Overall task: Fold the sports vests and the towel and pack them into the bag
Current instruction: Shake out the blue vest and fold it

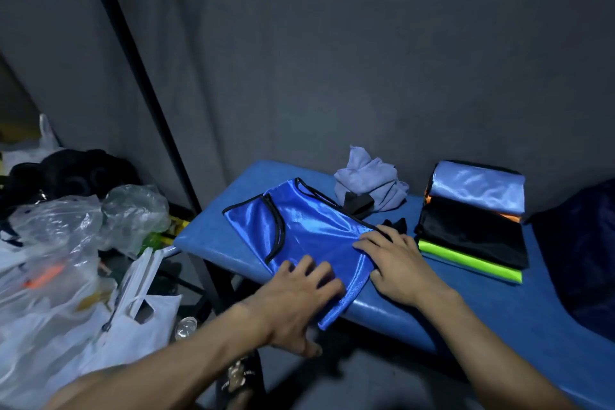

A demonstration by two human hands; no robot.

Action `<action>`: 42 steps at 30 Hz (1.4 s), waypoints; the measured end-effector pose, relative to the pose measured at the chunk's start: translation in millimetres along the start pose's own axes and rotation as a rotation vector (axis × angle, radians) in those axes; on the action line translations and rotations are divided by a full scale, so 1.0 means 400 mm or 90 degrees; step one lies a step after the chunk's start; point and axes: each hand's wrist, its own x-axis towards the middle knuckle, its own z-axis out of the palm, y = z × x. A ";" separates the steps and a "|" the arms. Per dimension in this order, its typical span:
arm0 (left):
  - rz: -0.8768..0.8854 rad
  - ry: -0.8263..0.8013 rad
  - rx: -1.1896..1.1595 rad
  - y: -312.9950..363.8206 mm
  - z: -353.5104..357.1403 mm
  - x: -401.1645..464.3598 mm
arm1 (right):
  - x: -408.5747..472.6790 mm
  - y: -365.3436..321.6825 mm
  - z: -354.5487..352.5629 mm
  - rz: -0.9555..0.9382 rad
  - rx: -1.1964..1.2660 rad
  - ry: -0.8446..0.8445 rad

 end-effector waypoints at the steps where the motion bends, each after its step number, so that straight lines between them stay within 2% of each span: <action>1: -0.011 0.016 0.048 0.014 0.018 -0.003 | 0.005 0.000 0.004 0.003 0.009 0.012; 6: -0.050 0.137 0.136 0.026 0.084 0.014 | 0.015 0.011 0.017 -0.003 0.014 0.038; 11: 0.012 0.244 0.047 -0.006 0.109 -0.002 | 0.018 0.022 0.032 -0.019 -0.022 0.068; 15: 0.020 0.328 -0.103 -0.039 0.095 -0.017 | 0.019 0.029 0.049 -0.036 -0.029 0.123; 18: -0.006 0.402 -0.287 -0.072 0.017 -0.029 | 0.014 0.035 0.051 -0.048 -0.021 0.149; 20: -0.029 0.410 -0.387 -0.097 -0.049 -0.041 | 0.004 0.037 0.042 -0.054 0.010 0.185; 23: -0.068 0.406 -0.479 -0.131 -0.124 -0.067 | -0.021 0.028 -0.019 -0.083 0.180 0.222; 28: -0.104 0.552 -0.587 -0.166 -0.256 -0.137 | -0.078 -0.021 -0.275 -0.078 0.516 0.169; 32: -0.086 0.650 -0.657 -0.155 -0.438 -0.188 | -0.106 -0.082 -0.486 -0.149 0.659 0.195; 34: -0.089 0.651 -0.717 -0.159 -0.495 -0.201 | -0.106 -0.100 -0.553 -0.146 0.699 0.186; 37: -0.112 0.605 -0.803 -0.185 -0.494 -0.190 | -0.076 -0.083 -0.580 -0.082 0.734 0.084; 39: -0.142 0.572 -0.857 -0.213 -0.439 -0.163 | -0.032 -0.055 -0.546 -0.014 0.734 0.006; 42: -0.256 0.482 -0.905 -0.276 -0.311 -0.096 | 0.061 -0.031 -0.440 0.110 0.744 -0.055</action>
